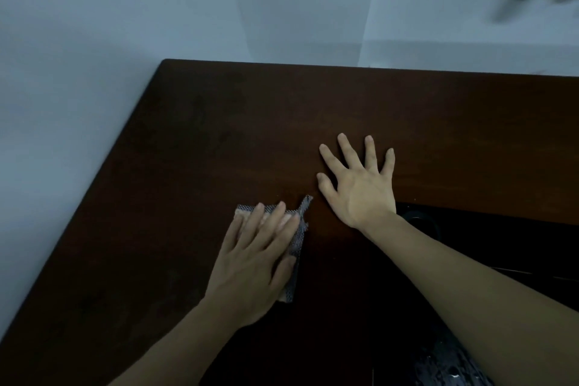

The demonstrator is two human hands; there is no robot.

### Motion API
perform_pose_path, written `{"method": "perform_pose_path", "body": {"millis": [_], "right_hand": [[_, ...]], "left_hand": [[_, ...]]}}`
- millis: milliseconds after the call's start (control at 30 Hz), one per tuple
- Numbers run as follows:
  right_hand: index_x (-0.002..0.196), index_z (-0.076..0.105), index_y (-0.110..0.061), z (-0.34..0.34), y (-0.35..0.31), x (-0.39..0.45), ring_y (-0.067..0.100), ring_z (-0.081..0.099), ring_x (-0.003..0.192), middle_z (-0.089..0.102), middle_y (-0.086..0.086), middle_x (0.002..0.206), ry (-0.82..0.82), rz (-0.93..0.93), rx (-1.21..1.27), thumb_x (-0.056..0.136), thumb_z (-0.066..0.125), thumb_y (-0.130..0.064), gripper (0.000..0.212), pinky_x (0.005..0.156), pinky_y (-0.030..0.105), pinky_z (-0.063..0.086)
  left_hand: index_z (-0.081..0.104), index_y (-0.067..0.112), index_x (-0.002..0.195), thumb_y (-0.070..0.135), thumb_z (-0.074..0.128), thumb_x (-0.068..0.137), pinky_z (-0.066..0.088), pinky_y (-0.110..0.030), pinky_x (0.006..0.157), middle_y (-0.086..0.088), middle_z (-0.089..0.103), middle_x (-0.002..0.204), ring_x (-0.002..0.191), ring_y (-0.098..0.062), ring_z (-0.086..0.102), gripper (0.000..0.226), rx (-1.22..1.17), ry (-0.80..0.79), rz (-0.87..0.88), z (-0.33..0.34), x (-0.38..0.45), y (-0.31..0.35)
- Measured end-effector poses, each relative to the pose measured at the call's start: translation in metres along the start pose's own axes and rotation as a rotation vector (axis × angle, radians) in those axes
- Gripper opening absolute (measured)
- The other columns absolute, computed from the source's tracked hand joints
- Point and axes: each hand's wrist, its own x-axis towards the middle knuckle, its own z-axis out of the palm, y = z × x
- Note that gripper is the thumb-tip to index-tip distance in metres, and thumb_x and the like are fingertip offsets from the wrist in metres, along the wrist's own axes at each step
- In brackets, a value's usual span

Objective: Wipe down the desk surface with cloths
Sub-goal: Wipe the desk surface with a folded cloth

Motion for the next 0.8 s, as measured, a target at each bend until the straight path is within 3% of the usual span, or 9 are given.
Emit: {"method": "perform_pose_path", "body": {"millis": [67,133,300,500,633,800], "right_hand": [[0.161,0.002,-0.043,0.000,0.000,0.001,0.041,-0.014,0.154,-0.008,-0.004,0.171,0.000,0.000,0.005,0.103,0.015,-0.062,0.062,0.119,0.068,-0.006],[0.161,0.002,-0.043,0.002,0.000,0.001,0.041,-0.015,0.154,-0.008,-0.004,0.171,0.004,0.003,0.010,0.103,0.015,-0.062,0.062,0.119,0.068,-0.006],[0.161,0.004,-0.044,0.004,0.001,0.001,0.040,-0.014,0.154,-0.006,-0.005,0.171,0.029,0.004,0.013,0.103,0.016,-0.062,0.062,0.119,0.067,-0.007],[0.161,0.014,-0.041,0.000,0.004,-0.001,0.035,-0.012,0.155,0.000,-0.007,0.171,0.004,-0.007,0.081,0.105,0.020,-0.057,0.059,0.121,0.063,-0.010],[0.157,0.033,-0.033,-0.007,0.011,-0.017,0.028,-0.006,0.157,0.018,-0.007,0.169,0.105,0.026,0.250,0.107,0.030,-0.047,0.053,0.123,0.057,-0.011],[0.155,0.039,-0.031,-0.010,0.028,-0.045,0.026,-0.003,0.157,0.025,-0.007,0.167,0.176,0.116,0.275,0.106,0.033,-0.044,0.051,0.123,0.055,-0.010]], "left_hand": [[-0.017,0.041,0.154,0.062,-0.005,0.096,-0.010,-0.042,0.124,0.011,-0.020,0.164,0.154,-0.019,-0.016,0.063,-0.003,0.044,-0.030,-0.007,0.019,-0.007],[-0.025,0.042,0.148,0.061,-0.008,0.093,-0.013,-0.043,0.123,0.013,-0.028,0.159,0.152,-0.017,-0.022,0.061,-0.020,0.063,-0.090,-0.014,0.042,-0.013],[-0.022,0.042,0.149,0.054,0.010,0.105,-0.015,-0.044,0.121,0.009,-0.018,0.167,0.154,-0.019,-0.018,0.056,-0.048,0.114,-0.159,-0.016,0.072,-0.013],[-0.025,0.040,0.150,0.055,0.006,0.104,-0.020,-0.039,0.118,0.013,-0.031,0.158,0.148,-0.014,-0.028,0.057,-0.043,0.070,-0.018,-0.006,0.032,0.005],[-0.020,0.039,0.153,0.055,0.001,0.101,-0.022,-0.039,0.118,0.012,-0.026,0.163,0.151,-0.016,-0.025,0.058,-0.047,0.068,0.004,-0.003,0.018,0.011],[-0.017,0.039,0.156,0.054,0.004,0.103,-0.021,-0.042,0.120,0.011,-0.026,0.164,0.151,-0.016,-0.028,0.059,-0.077,0.061,0.084,-0.012,0.046,0.024]]}}
